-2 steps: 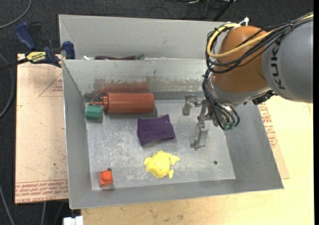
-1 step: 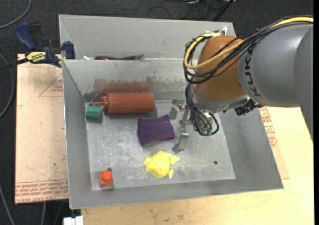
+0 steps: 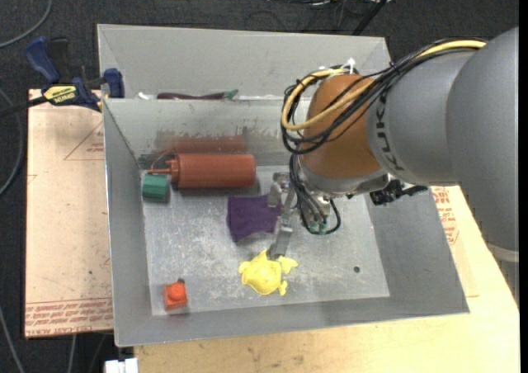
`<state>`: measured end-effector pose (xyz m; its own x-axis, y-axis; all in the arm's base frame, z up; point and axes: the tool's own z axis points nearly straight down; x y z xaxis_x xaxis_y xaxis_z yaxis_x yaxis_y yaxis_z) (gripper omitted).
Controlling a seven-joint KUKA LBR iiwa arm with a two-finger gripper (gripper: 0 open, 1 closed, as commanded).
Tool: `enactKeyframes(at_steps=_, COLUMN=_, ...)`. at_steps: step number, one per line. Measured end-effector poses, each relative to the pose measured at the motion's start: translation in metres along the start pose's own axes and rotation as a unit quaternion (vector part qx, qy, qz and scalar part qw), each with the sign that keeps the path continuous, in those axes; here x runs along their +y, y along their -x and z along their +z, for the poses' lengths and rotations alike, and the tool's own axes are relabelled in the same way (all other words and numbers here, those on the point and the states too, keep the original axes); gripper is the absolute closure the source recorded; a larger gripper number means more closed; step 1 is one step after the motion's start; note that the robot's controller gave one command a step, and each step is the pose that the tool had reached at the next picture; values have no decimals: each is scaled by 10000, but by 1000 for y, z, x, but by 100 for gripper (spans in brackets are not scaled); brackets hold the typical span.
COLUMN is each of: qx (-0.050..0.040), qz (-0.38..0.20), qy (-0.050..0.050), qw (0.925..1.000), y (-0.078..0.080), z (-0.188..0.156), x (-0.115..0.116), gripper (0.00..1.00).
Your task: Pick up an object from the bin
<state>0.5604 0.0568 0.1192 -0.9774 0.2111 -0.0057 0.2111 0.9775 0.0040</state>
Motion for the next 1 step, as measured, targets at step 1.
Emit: enactKeyframes(at_steps=1, qx=2, qz=-710, qy=8, qw=9975, y=-4, z=33, x=-4, gripper=0)
